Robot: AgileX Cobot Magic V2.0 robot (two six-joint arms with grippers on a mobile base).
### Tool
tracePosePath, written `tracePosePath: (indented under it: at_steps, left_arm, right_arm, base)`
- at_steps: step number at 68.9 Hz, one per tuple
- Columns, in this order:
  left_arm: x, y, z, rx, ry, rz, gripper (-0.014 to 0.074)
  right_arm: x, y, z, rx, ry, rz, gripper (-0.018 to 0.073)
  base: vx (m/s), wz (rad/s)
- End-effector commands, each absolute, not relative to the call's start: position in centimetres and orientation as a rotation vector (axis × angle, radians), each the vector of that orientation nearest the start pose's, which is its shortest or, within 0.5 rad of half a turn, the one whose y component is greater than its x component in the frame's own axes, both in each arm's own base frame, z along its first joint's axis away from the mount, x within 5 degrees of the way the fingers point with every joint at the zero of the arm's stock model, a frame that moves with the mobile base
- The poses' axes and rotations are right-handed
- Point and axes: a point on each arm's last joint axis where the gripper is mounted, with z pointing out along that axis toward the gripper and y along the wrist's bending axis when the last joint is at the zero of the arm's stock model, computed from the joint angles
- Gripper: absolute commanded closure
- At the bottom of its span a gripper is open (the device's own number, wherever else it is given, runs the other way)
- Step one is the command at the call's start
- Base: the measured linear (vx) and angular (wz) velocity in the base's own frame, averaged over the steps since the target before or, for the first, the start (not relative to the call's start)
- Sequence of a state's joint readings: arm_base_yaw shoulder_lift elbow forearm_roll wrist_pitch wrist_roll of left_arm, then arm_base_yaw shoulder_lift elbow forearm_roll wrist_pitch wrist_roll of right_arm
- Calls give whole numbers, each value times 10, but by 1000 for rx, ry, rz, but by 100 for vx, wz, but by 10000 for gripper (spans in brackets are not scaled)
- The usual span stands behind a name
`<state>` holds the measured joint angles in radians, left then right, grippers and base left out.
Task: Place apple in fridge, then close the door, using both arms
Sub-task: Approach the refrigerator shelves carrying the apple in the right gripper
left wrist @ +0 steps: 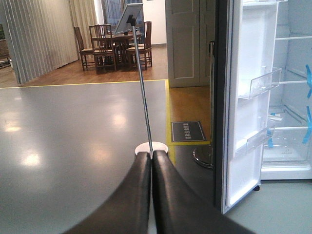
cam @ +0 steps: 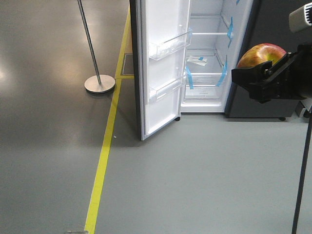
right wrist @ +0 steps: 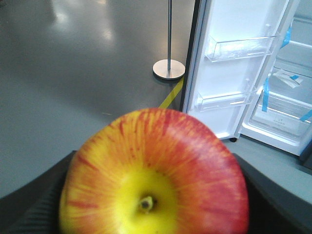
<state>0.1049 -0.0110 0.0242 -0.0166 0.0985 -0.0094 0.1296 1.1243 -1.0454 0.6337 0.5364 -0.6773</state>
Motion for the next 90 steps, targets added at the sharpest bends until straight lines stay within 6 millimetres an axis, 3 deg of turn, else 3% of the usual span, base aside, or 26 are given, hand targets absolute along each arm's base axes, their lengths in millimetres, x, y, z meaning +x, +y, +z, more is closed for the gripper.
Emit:
tracePosePath:
  at_steps: [1, 90]
  left_arm:
    - [54, 5, 211, -104, 1485, 42, 605]
    - [54, 5, 211, -104, 1485, 42, 605]
  right_arm:
    - [234, 56, 400, -392, 1857, 297, 503]
    - [234, 56, 400, -392, 1857, 297, 503]
  base:
    - [9, 1]
    - [8, 1]
